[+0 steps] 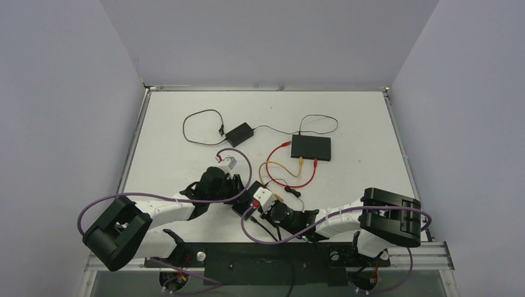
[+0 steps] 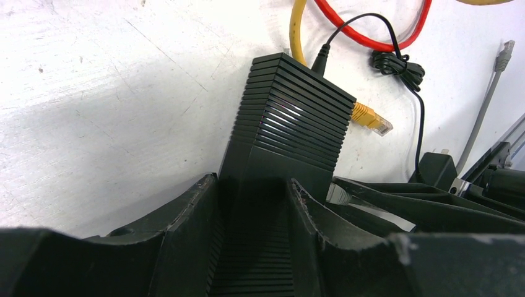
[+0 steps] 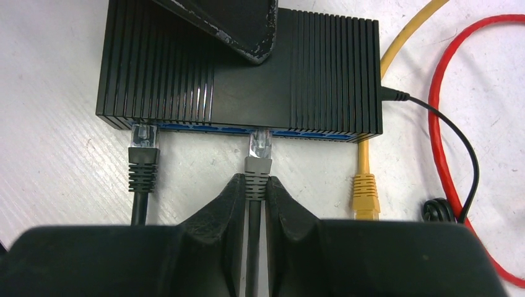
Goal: Insert the plug into the switch port
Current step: Insert the connector into the switch port.
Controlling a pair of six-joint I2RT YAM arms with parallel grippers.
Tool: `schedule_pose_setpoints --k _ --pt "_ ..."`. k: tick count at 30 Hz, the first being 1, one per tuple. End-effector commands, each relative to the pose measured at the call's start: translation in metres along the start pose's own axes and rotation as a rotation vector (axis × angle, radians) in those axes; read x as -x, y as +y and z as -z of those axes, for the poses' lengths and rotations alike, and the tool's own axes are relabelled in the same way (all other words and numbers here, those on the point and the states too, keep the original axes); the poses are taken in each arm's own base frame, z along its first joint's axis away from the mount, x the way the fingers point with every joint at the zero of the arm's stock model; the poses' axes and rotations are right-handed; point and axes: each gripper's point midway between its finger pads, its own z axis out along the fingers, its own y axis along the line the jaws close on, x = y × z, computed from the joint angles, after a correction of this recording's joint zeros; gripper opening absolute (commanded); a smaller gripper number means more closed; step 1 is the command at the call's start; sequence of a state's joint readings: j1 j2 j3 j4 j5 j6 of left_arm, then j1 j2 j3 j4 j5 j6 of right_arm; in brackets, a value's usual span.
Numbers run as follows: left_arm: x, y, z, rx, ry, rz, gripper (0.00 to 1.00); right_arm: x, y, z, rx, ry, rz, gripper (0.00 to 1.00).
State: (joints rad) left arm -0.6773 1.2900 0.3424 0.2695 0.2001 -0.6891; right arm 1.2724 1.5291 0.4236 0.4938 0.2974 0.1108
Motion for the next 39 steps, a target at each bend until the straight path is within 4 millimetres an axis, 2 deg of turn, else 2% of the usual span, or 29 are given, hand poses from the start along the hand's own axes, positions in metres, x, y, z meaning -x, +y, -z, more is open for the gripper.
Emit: schedule_pose_setpoints --k 1,12,17,22,27,30,32,36,39 --pt "-0.079 -0.04 0.019 -0.212 0.32 0.009 0.35 0.104 0.007 -0.004 0.079 -0.342 -0.095 0.0" --pt "-0.096 -0.053 0.023 -0.288 0.356 0.02 0.34 0.144 -0.005 -0.008 0.079 -0.434 -0.042 0.0" --pt "-0.095 -0.059 0.026 -0.31 0.357 0.017 0.33 0.15 -0.01 -0.006 0.083 -0.445 -0.031 0.0" --pt "-0.085 -0.06 0.027 -0.281 0.326 -0.007 0.36 0.136 -0.012 -0.003 0.083 -0.401 -0.043 0.0" --pt "-0.066 -0.051 0.026 -0.18 0.263 -0.03 0.45 0.11 -0.023 -0.001 0.049 -0.333 -0.095 0.0" --pt "-0.053 -0.038 0.026 -0.11 0.224 -0.012 0.55 0.094 -0.029 -0.003 0.016 -0.272 -0.095 0.0" --pt "-0.041 -0.028 0.027 -0.066 0.192 0.015 0.58 0.083 -0.032 -0.005 -0.001 -0.224 -0.09 0.0" --pt "-0.018 -0.005 0.034 0.021 0.128 0.086 0.59 0.068 -0.04 -0.006 -0.029 -0.167 -0.106 0.0" --pt "-0.001 0.004 0.04 0.062 0.071 0.107 0.6 0.061 -0.047 -0.008 -0.048 -0.129 -0.119 0.0"
